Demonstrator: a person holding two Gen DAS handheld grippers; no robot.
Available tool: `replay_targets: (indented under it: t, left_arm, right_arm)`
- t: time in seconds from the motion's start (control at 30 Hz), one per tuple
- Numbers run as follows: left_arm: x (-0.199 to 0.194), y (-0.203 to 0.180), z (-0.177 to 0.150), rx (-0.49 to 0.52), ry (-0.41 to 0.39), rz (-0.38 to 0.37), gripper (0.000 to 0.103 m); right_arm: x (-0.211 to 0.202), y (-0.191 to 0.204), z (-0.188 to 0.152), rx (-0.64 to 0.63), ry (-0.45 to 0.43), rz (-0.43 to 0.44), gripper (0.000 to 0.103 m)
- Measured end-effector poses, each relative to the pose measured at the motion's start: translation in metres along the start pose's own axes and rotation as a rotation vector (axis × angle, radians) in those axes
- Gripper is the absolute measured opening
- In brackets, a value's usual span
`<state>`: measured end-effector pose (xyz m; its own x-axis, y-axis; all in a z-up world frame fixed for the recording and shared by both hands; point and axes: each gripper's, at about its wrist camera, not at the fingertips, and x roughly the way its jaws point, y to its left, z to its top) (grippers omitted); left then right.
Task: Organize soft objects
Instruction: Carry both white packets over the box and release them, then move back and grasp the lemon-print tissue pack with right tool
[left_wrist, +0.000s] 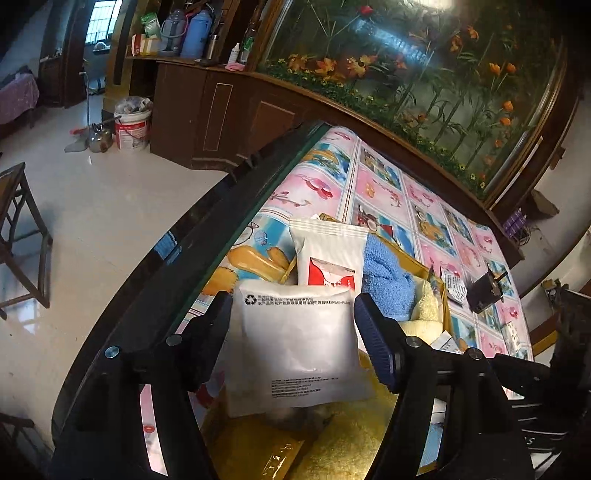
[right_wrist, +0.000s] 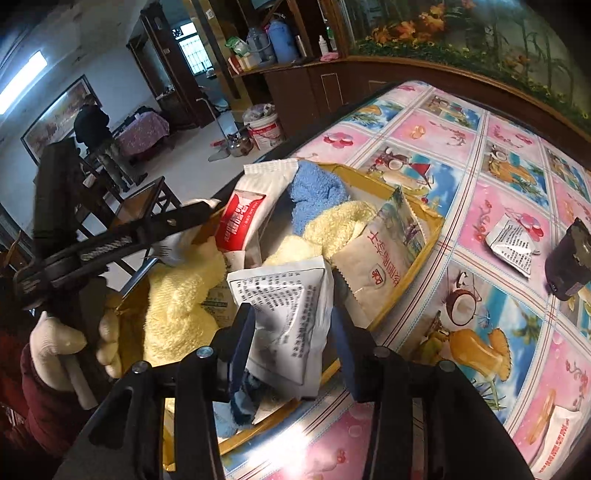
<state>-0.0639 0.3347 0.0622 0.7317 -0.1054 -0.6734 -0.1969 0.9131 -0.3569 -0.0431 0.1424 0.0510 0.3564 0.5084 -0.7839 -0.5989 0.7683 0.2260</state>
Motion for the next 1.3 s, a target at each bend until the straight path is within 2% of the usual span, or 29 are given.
replay_targets:
  t: [0.1,0.17,0.4,0.6,0.73,0.97,1.07,1.13,1.23,1.3]
  left_arm:
    - [-0.014,-0.007,-0.002,0.031,-0.043,0.045,0.069]
    - [-0.021,-0.014,-0.005,0.058,-0.067,0.101,0.069]
    - [-0.033,-0.038,-0.016,0.11,-0.13,0.262,0.069]
    - [-0.046,-0.061,-0.025,0.188,-0.169,0.308,0.069]
    - [-0.047,-0.075,-0.031,0.237,-0.169,0.336,0.069]
    - [-0.05,-0.099,-0.041,0.276,-0.15,0.322,0.069]
    - [-0.052,-0.112,-0.045,0.278,-0.136,0.285,0.069]
    - [-0.057,-0.121,-0.047,0.257,-0.123,0.215,0.069]
    - [-0.061,-0.139,-0.054,0.236,-0.102,0.066,0.069]
    - [-0.059,-0.152,-0.061,0.251,-0.086,-0.005,0.069]
  right_arm:
    - [-0.002,-0.003,0.001,0.015,-0.016,0.0,0.054]
    - [-0.01,0.0,0.002,0.0,-0.043,-0.023,0.057]
    - [-0.029,0.004,-0.001,-0.011,-0.102,-0.016,0.057]
    - [-0.038,-0.003,-0.013,0.02,-0.117,0.005,0.057]
    - [-0.044,-0.015,-0.022,0.059,-0.122,0.011,0.057]
    - [-0.066,-0.033,-0.039,0.099,-0.149,0.01,0.057]
    - [-0.077,-0.046,-0.051,0.115,-0.16,0.001,0.057]
    - [-0.084,-0.063,-0.061,0.149,-0.161,0.001,0.057]
    - [-0.097,-0.1,-0.076,0.243,-0.162,-0.002,0.057]
    - [-0.117,-0.131,-0.086,0.321,-0.192,-0.038,0.057]
